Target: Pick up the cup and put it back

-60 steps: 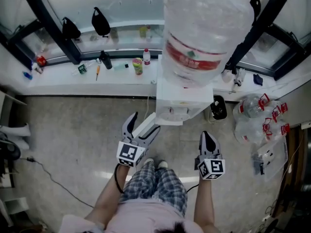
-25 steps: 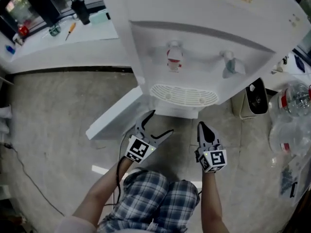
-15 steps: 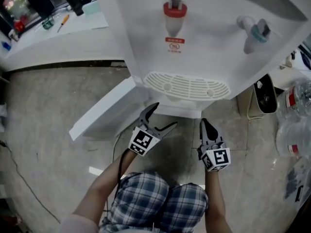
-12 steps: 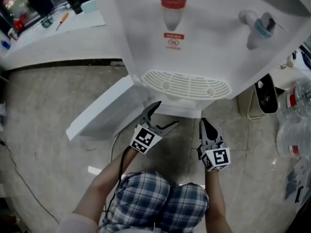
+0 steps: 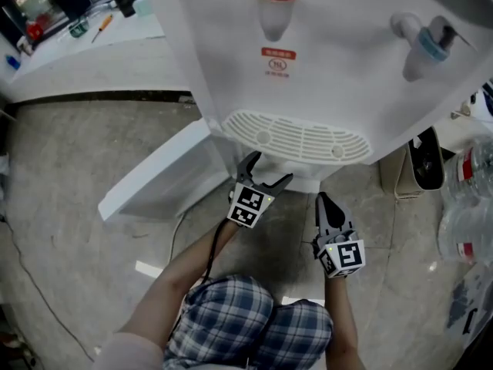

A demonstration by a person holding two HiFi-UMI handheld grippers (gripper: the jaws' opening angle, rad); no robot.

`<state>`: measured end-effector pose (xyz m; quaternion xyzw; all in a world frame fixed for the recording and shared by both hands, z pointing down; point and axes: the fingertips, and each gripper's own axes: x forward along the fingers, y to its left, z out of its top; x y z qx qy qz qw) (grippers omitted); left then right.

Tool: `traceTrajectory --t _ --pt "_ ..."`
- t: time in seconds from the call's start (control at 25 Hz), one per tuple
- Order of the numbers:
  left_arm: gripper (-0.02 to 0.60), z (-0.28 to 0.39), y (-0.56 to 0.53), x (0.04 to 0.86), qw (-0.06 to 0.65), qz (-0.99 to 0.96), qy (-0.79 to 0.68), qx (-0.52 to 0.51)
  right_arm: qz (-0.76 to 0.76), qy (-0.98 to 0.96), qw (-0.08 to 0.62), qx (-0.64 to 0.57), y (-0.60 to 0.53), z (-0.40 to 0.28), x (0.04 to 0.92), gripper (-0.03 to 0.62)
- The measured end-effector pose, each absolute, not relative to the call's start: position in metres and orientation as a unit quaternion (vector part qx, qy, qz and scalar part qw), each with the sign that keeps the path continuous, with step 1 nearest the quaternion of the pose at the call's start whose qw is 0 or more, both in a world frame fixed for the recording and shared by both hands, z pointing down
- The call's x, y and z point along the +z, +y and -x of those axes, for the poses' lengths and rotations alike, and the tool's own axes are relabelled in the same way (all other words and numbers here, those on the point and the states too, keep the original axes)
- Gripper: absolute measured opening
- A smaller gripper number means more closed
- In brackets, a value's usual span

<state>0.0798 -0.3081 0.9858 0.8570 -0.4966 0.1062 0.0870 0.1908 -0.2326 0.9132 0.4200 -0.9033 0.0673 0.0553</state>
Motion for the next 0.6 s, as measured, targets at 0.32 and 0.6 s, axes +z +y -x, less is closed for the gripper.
traceTrajectory --t 0.32,0.6 --pt "0.42 -0.079 -0.346 1.01 0.091 -0.827 -0.541 0.127 -0.412 -0.907 0.053 0.073 -0.23 -0.19 0.915 0.017" --pt "0.42 -0.083 -0.375 1.023 0.094 -0.819 -0.55 0.137 -0.416 -0.904 0.04 0.088 -0.228 -0.191 0.917 0.017"
